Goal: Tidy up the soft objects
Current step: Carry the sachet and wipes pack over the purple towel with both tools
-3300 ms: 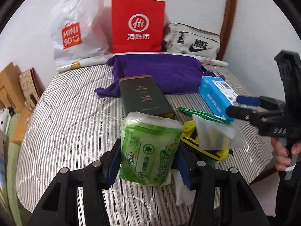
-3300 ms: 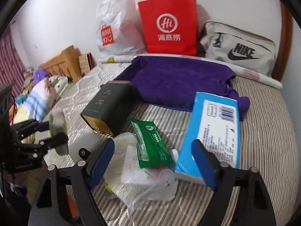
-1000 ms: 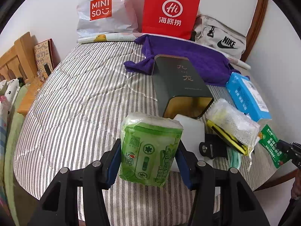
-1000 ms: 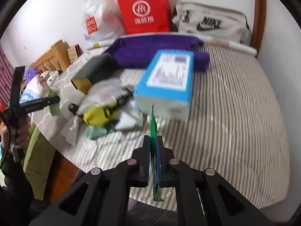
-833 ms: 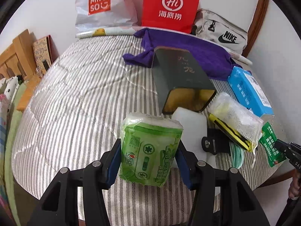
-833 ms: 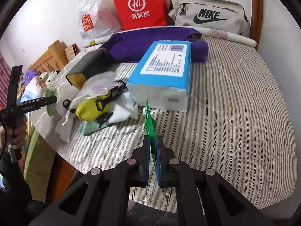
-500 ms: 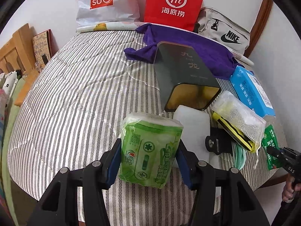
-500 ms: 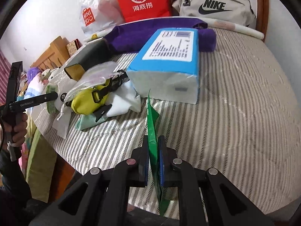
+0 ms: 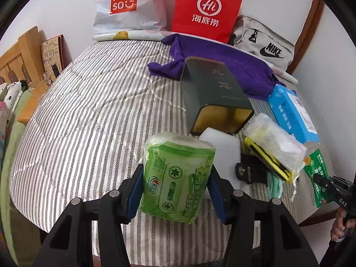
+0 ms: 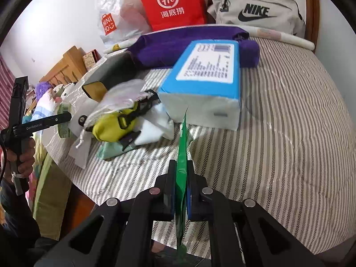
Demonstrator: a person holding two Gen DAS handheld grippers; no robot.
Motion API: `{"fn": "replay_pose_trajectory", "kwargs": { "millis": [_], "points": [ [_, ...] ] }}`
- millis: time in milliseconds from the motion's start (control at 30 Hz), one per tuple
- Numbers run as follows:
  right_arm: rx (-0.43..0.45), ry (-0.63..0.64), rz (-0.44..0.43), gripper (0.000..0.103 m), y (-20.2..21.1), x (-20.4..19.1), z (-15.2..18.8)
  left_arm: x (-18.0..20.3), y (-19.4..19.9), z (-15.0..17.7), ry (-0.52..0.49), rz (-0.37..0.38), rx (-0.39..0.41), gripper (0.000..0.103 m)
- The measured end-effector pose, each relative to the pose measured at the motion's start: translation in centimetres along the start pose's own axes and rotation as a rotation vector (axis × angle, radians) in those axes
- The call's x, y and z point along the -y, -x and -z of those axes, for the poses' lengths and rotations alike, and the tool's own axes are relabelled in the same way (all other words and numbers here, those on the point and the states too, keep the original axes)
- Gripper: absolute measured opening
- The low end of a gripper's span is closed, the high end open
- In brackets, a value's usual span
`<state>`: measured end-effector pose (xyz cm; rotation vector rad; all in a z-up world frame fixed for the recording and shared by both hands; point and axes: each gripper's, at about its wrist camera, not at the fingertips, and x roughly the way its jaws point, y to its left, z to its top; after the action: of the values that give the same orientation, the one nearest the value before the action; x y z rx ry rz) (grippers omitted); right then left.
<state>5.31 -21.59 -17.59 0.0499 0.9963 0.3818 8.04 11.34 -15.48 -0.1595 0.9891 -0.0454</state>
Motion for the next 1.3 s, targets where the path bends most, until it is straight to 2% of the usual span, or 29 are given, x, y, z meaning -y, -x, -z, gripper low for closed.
{"fn": "replay_pose_trajectory", "kwargs": {
  "millis": [267,467,667,833,1033,1300],
  "points": [
    [0.057,0.017,-0.014,0.007,2.9,-0.8,-1.2,0.7,2.8,-1.3,0.001,0.015,0.045,0.052],
    [0.108,0.049,-0.037,0.007,4.6,-1.8,-4.0,1.4,5.4,-3.0,-0.014,0.042,0.072,0.052],
    [0.152,0.100,-0.040,0.007,4.4,-3.1,-9.1,1.3,9.0,-5.5,-0.014,0.038,0.111,0.052],
    [0.166,0.125,-0.009,0.007,3.4,-4.1,-14.1,0.5,11.6,-5.8,0.007,0.047,0.162,0.052],
    [0.178,0.144,-0.004,0.007,1.8,-5.0,-18.8,-2.2,12.2,-6.7,0.073,0.002,0.166,0.052],
    [0.170,0.122,0.007,0.007,-0.7,-4.4,-23.1,-3.3,12.5,-9.7,0.075,-0.039,0.180,0.052]
  ]
}}
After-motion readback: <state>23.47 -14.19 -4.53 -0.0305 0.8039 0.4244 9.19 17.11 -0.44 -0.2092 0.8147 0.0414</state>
